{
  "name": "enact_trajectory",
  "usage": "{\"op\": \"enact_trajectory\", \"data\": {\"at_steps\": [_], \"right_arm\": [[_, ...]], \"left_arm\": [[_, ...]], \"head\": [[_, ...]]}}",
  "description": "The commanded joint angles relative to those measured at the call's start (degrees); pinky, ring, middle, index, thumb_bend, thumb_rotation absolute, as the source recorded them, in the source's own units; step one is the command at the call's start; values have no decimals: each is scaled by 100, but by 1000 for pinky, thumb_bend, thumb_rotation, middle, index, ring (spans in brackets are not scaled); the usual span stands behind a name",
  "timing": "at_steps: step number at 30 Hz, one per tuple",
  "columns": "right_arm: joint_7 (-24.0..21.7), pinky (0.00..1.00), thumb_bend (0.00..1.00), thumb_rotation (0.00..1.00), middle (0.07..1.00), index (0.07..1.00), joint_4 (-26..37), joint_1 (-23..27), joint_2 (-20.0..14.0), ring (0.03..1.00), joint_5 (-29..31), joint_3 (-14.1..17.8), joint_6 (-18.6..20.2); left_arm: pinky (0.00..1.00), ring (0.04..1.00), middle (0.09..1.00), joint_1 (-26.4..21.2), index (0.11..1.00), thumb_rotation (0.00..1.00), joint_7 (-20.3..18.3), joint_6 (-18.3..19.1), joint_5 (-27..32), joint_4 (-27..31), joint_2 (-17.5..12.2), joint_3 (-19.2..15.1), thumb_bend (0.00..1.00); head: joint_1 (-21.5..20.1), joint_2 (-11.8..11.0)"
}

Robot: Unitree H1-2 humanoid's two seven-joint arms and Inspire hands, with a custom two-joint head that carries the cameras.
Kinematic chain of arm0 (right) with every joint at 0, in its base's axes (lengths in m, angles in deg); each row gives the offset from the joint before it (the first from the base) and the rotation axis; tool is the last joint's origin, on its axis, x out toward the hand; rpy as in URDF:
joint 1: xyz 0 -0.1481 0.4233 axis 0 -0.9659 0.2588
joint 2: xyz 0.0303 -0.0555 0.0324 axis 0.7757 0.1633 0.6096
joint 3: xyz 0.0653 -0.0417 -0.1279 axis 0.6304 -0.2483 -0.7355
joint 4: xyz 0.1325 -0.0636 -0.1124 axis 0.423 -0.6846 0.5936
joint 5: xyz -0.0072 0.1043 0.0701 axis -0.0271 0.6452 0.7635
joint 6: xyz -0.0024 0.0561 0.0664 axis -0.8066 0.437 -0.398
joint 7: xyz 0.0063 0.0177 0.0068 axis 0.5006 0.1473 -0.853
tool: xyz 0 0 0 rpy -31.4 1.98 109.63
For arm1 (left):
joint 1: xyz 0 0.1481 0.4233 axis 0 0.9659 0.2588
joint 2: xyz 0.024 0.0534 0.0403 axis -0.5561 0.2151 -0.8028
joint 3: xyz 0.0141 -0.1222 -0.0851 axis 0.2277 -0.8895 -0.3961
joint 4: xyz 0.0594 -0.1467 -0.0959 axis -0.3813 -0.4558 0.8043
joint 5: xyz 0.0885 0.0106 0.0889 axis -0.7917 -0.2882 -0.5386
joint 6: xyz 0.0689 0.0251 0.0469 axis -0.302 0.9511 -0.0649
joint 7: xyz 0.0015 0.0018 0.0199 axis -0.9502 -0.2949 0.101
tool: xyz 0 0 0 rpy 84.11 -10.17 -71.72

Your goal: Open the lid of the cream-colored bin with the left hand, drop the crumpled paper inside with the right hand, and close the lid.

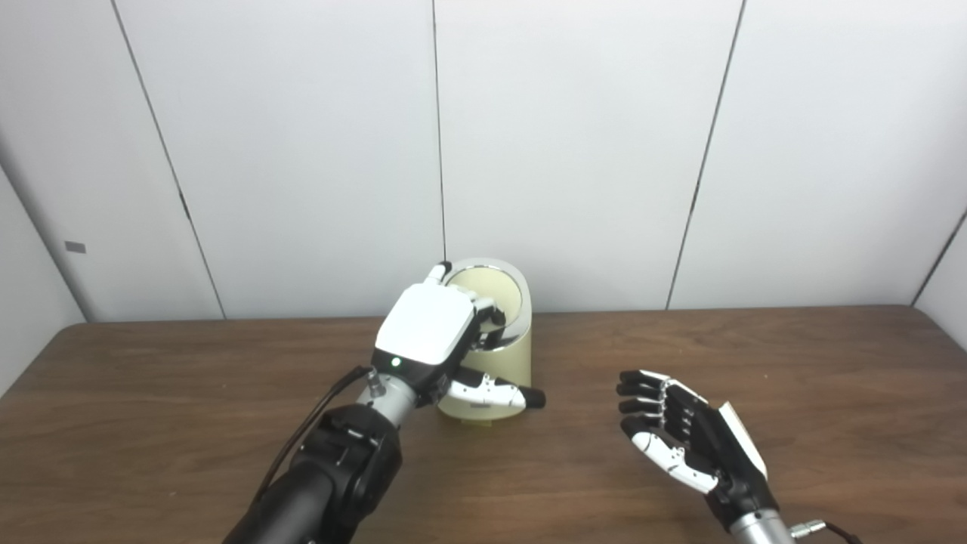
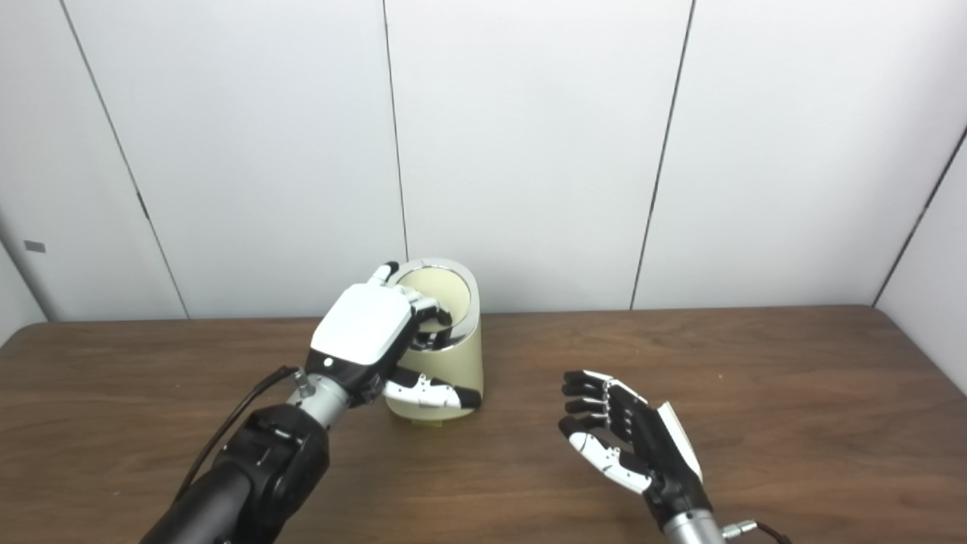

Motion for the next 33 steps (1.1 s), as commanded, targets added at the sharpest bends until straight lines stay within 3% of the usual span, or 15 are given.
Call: {"op": "enact_trajectory", "data": {"at_steps": [1,4,8,19,24,29,33], "right_arm": [[-6,603,267,395,741,752,212,236,-51,694,68,10,-236],[-5,603,271,380,737,749,186,241,-41,691,92,10,-251],[0,608,275,384,738,749,147,251,-31,693,99,3,-298],[11,601,279,374,738,751,61,259,-16,691,106,-3,-427],[8,592,285,389,739,751,61,259,-16,686,102,-15,-442],[33,590,300,397,740,751,49,268,-10,687,55,-28,-455],[30,584,301,409,737,750,-58,296,-43,681,15,-42,-588]], "left_arm": [[1000,946,862,358,851,843,-220,-207,182,-427,9,148,963],[1000,990,886,319,872,839,27,-258,102,-379,32,56,936],[1000,961,885,185,880,880,19,-120,-42,-245,55,-41,917],[1000,954,870,-9,853,859,238,50,-520,61,144,-320,924],[1000,998,921,-43,913,852,480,-2,-635,357,244,-516,895],[1000,924,874,-141,887,919,1062,-178,-506,793,461,-850,805],[1000,996,968,-364,974,989,1125,-192,-504,1179,625,-1128,753]], "head": [[-5,3],[1,-6],[0,-22],[6,-31],[14,-42],[16,-60],[22,-83]]}}
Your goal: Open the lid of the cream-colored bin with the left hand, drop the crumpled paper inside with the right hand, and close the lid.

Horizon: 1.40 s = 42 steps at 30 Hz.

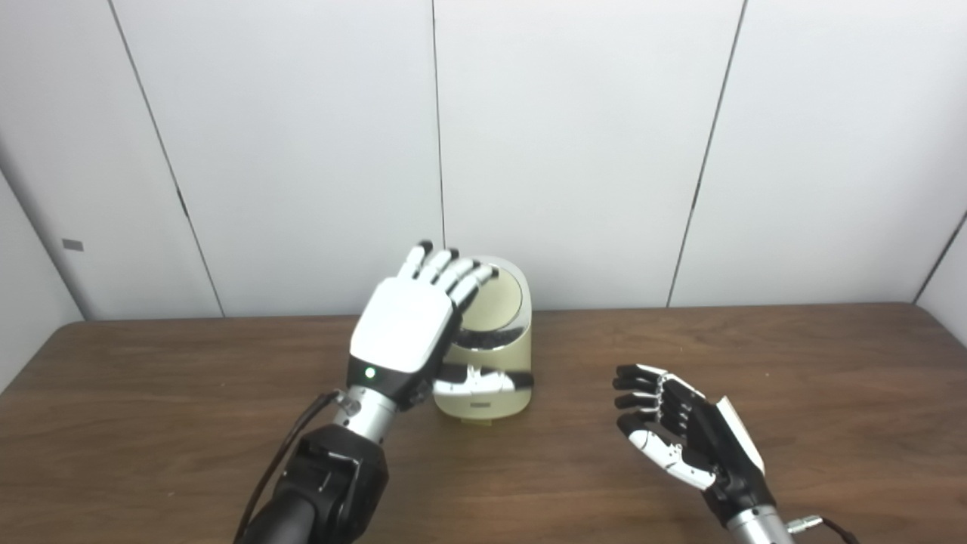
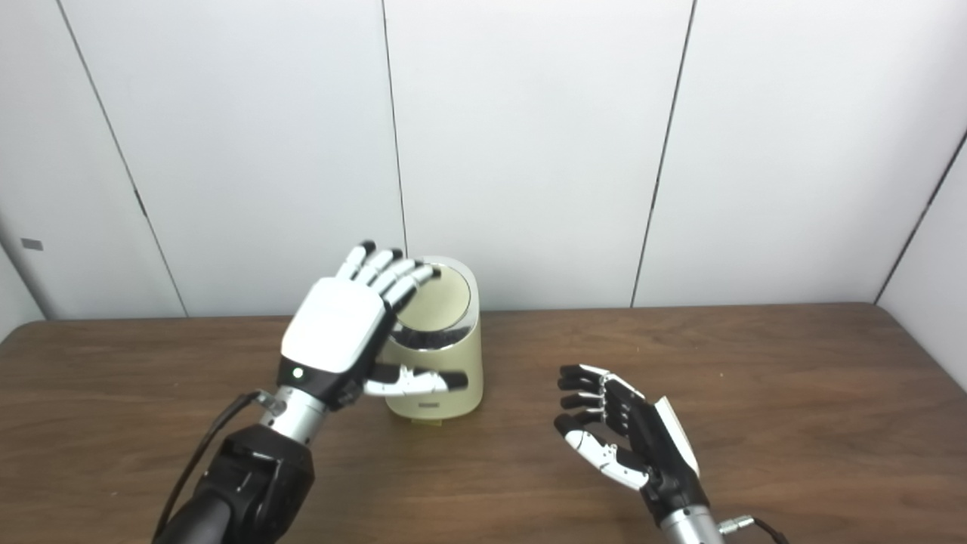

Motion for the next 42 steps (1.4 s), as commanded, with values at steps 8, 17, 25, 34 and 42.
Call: {"op": "enact_trajectory", "data": {"at_steps": [8,17,25,34,42], "right_arm": [[3,581,317,408,734,747,-40,259,-50,678,54,0,-420],[15,588,305,405,734,747,41,234,-32,682,38,-4,-330],[205,593,190,434,734,751,112,217,37,682,-204,52,-268],[278,624,179,580,766,777,70,237,-52,733,-309,113,-343],[279,657,185,556,777,780,73,229,-41,764,-249,135,-303]], "left_arm": [[1000,1000,991,-786,996,949,-21,-22,-4,519,132,-437,742],[929,950,940,-409,945,866,-140,-250,1716,866,260,-1123,679],[691,767,779,868,781,579,-914,-619,5664,444,216,-2311,235],[726,796,802,1897,792,618,-1271,-1372,6636,-176,66,-2470,225],[779,816,815,2128,804,609,-1217,-1581,6632,-652,81,-2371,212]], "head": [[-7,-24],[-18,3],[-62,2],[-30,27],[-31,37]]}}
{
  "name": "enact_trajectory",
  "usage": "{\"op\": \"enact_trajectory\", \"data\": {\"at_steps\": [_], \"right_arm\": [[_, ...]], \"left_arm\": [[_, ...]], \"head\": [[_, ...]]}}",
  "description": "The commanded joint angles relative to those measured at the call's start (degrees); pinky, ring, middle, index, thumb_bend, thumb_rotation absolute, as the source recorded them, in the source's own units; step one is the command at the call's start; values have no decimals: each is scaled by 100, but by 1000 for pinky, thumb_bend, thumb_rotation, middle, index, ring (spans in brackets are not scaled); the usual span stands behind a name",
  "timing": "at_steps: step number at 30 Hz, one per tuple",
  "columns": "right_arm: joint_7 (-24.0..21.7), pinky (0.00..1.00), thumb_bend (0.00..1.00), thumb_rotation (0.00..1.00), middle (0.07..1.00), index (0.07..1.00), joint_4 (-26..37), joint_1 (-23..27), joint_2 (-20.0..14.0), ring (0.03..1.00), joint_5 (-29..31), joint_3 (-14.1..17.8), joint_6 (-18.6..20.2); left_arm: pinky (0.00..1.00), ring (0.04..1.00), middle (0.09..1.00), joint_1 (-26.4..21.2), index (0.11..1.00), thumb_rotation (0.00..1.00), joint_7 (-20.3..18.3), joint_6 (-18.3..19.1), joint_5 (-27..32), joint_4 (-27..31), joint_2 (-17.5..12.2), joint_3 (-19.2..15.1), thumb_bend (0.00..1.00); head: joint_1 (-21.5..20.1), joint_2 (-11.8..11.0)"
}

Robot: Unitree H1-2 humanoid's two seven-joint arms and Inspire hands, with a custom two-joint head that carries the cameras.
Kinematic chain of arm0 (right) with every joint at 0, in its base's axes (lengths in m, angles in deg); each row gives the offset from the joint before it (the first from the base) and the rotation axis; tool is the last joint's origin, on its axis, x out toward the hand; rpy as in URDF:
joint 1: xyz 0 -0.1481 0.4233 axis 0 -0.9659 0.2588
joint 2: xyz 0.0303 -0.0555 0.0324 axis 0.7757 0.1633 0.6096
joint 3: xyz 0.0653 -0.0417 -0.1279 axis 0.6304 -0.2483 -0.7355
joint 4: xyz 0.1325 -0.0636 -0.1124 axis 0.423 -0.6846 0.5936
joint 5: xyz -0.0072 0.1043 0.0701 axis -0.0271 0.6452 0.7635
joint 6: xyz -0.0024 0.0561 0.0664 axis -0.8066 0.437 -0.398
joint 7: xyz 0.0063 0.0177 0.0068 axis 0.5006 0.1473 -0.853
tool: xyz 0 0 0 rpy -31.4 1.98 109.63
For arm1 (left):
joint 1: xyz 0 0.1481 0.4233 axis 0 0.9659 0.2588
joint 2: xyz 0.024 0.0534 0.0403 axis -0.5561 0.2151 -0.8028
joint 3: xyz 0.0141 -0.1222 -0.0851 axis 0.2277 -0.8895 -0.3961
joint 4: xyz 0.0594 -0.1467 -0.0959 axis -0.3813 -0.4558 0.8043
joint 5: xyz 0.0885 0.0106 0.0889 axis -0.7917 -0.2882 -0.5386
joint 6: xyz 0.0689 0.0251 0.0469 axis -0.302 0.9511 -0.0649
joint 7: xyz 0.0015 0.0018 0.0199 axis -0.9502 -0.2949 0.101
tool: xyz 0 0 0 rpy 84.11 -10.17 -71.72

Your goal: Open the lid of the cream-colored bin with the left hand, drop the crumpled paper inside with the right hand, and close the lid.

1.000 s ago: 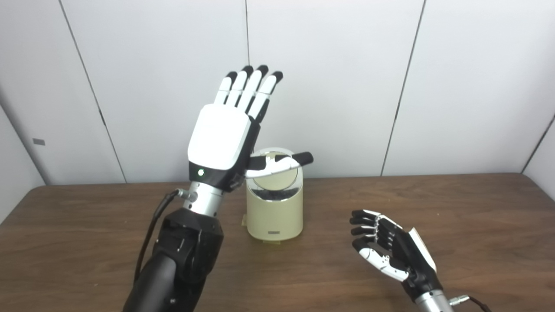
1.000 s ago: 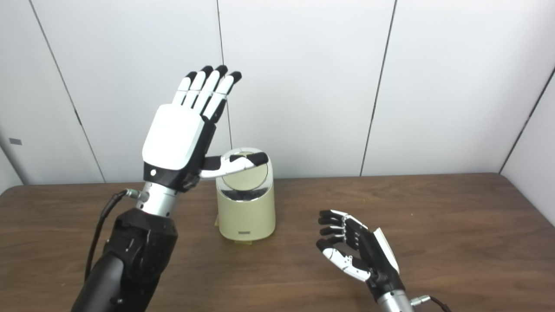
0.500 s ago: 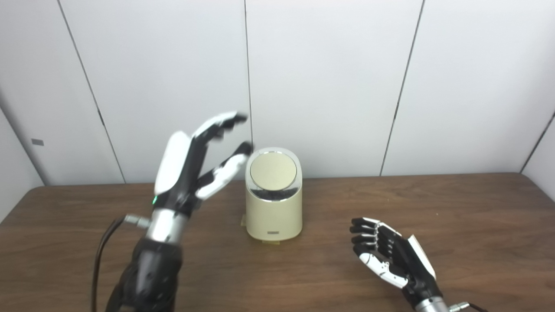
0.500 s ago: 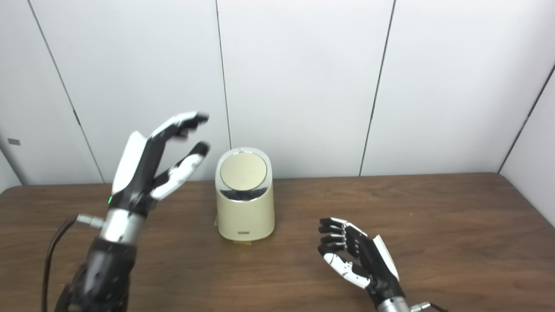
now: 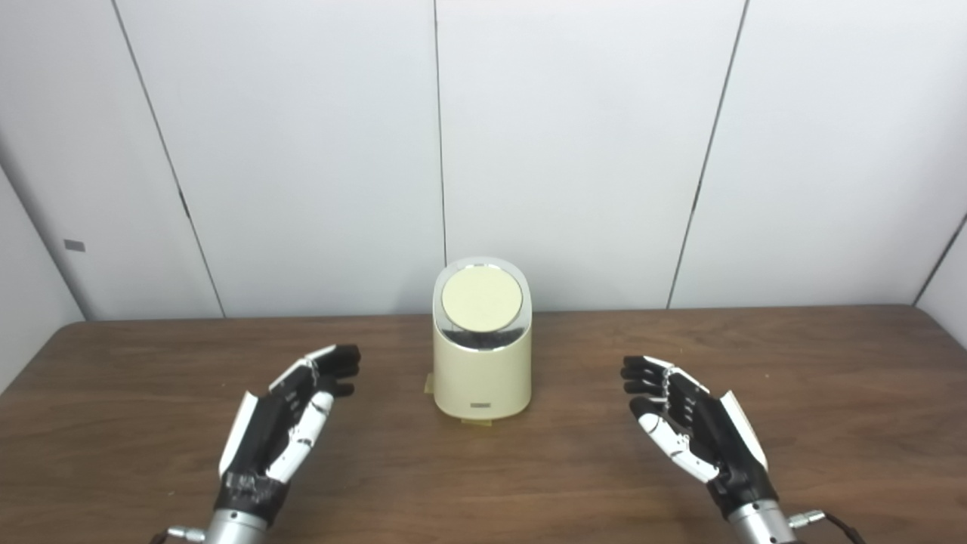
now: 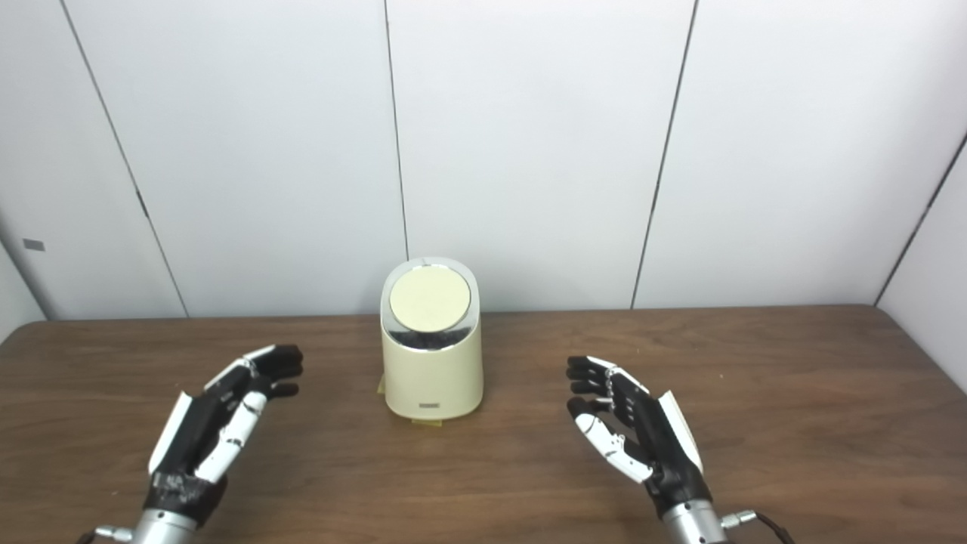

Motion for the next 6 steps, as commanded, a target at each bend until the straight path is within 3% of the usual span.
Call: {"op": "enact_trajectory", "data": {"at_steps": [1,6], "right_arm": [[55,659,186,547,778,781,161,155,-48,765,74,51,-201],[85,654,195,528,771,769,100,176,-8,753,118,59,-254]], "left_arm": [[777,817,816,-194,805,604,25,-238,19,67,-57,-5,211],[780,816,816,-172,810,598,33,-235,-82,-92,-103,37,201]], "head": [[-17,2],[-28,-15]]}}
